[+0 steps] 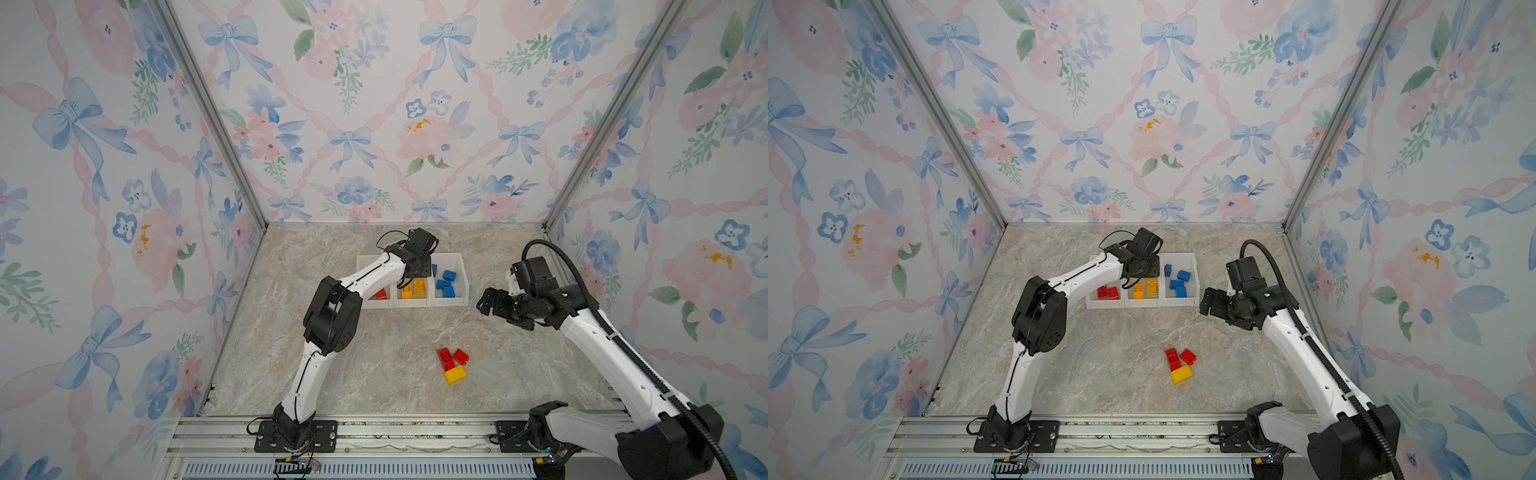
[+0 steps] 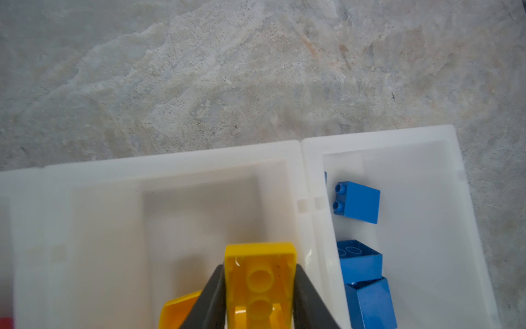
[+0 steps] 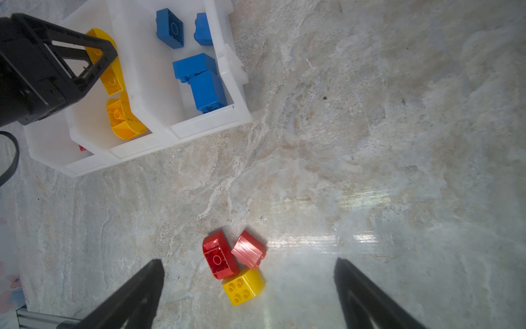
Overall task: Sort the legos into containers by color
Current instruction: 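Lift the yellow brick into the middle bin and open the left gripper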
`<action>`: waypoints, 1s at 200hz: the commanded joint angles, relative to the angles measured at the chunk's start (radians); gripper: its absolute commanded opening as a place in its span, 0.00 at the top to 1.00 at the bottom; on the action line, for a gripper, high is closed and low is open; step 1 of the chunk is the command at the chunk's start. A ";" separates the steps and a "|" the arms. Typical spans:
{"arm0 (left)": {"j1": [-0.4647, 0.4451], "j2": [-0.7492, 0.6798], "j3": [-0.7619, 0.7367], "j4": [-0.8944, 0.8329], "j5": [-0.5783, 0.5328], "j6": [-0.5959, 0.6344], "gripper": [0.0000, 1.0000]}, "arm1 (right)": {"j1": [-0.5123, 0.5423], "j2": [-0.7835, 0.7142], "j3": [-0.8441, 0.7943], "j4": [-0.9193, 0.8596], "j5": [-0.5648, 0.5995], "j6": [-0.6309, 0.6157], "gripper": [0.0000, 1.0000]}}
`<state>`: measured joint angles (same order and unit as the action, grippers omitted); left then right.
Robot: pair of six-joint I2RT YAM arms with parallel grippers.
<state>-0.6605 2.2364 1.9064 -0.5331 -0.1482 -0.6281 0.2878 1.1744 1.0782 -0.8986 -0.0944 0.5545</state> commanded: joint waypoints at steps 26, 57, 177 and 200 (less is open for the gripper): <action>0.005 0.006 0.025 -0.015 0.007 0.013 0.49 | -0.009 0.012 0.010 -0.030 0.014 0.009 0.03; 0.005 -0.014 0.020 -0.015 0.003 0.009 0.47 | -0.009 0.020 0.000 -0.019 0.007 0.007 0.03; -0.033 -0.162 -0.080 -0.005 -0.028 -0.026 0.44 | 0.018 0.043 -0.032 0.007 -0.026 -0.055 0.03; -0.042 -0.211 -0.135 0.009 -0.027 -0.045 0.44 | 0.046 0.041 -0.042 0.017 -0.024 -0.061 0.03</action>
<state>-0.6926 2.0872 1.8286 -0.5236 -0.1608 -0.6418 0.3038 1.2072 1.0561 -0.8925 -0.1093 0.5156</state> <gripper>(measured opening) 0.561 0.966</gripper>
